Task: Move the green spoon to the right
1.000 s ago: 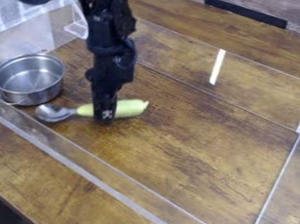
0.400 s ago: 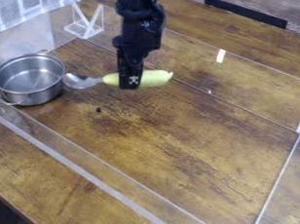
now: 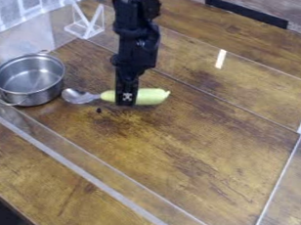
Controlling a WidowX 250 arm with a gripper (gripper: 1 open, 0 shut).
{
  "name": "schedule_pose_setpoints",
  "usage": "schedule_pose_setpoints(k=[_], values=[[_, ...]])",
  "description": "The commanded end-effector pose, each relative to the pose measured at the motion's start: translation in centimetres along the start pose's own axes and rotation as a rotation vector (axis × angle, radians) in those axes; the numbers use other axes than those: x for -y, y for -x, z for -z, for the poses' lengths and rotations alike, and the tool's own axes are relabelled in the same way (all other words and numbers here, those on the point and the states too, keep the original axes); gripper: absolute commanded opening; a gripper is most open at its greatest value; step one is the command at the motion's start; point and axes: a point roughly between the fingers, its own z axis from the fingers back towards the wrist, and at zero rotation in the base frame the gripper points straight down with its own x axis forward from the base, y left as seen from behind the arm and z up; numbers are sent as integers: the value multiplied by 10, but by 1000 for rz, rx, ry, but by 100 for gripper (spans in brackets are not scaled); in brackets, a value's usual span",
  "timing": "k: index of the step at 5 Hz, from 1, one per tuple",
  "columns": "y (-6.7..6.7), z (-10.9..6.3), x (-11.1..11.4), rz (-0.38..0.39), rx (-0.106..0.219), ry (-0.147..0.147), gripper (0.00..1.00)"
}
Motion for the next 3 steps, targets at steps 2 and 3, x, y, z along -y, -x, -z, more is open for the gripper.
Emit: schedule_pose_setpoints(k=[2, 3], values=[[1, -20, 0, -46, 15, -30, 0], [6, -33, 1, -102, 8, -32, 0]])
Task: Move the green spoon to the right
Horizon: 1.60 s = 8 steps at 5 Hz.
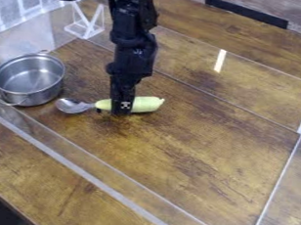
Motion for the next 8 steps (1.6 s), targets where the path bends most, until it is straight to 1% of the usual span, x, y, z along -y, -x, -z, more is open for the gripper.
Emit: schedule_pose_setpoints(k=[1, 2, 3, 5, 6, 7, 8], values=[[3, -52, -7, -66, 64, -88, 0], [0, -65, -12, -57, 70, -107, 0], [-3, -61, -13, -26, 73, -96, 0], [-8, -41, -2, -5, 51, -45, 0], [3, -31, -6, 13, 35, -17, 0], [13, -27, -11, 25, 30, -5, 0], [20, -27, -26, 4, 28, 2, 0]])
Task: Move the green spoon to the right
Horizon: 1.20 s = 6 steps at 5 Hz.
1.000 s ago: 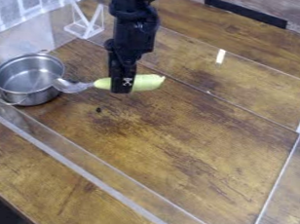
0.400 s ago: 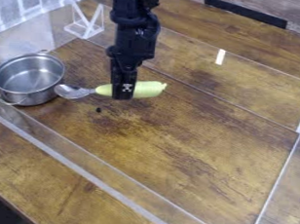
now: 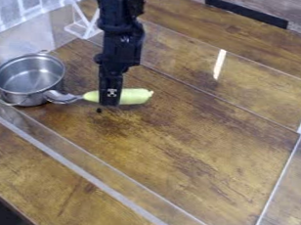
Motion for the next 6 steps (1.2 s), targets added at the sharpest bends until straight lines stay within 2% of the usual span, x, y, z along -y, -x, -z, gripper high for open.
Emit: schedule_pose_setpoints(k=[1, 2, 5, 6], values=[[6, -26, -24, -35, 41, -55, 0], [-4, -19, -19, -69, 42, -45, 0], [-30, -42, -1, -253, 87, -114, 0], [-41, -68, 2, -292, 96, -142, 0]])
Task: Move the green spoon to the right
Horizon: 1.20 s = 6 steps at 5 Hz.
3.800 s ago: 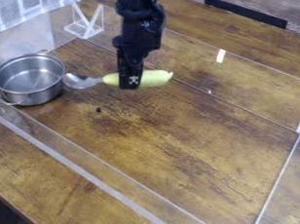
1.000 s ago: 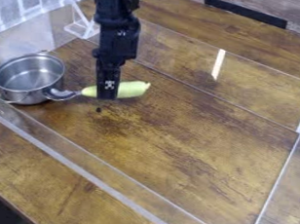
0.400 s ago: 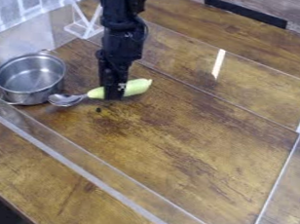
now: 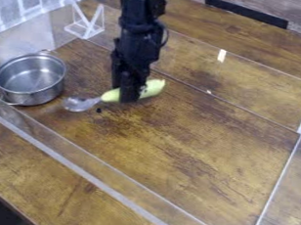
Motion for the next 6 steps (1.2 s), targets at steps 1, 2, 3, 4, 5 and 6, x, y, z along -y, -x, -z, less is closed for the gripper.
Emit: schedule_pose_setpoints(k=[1, 2, 3, 4, 5, 6], values=[[-19, -68, 4, -30, 113, -89, 0], [-29, -94, 31, -1, 143, -95, 0], [-40, -110, 63, 51, 179, -82, 0], [-45, -107, 89, 39, 197, -64, 0], [-51, -96, 111, 38, 209, -26, 0], [-57, -92, 126, 68, 214, -5, 0]])
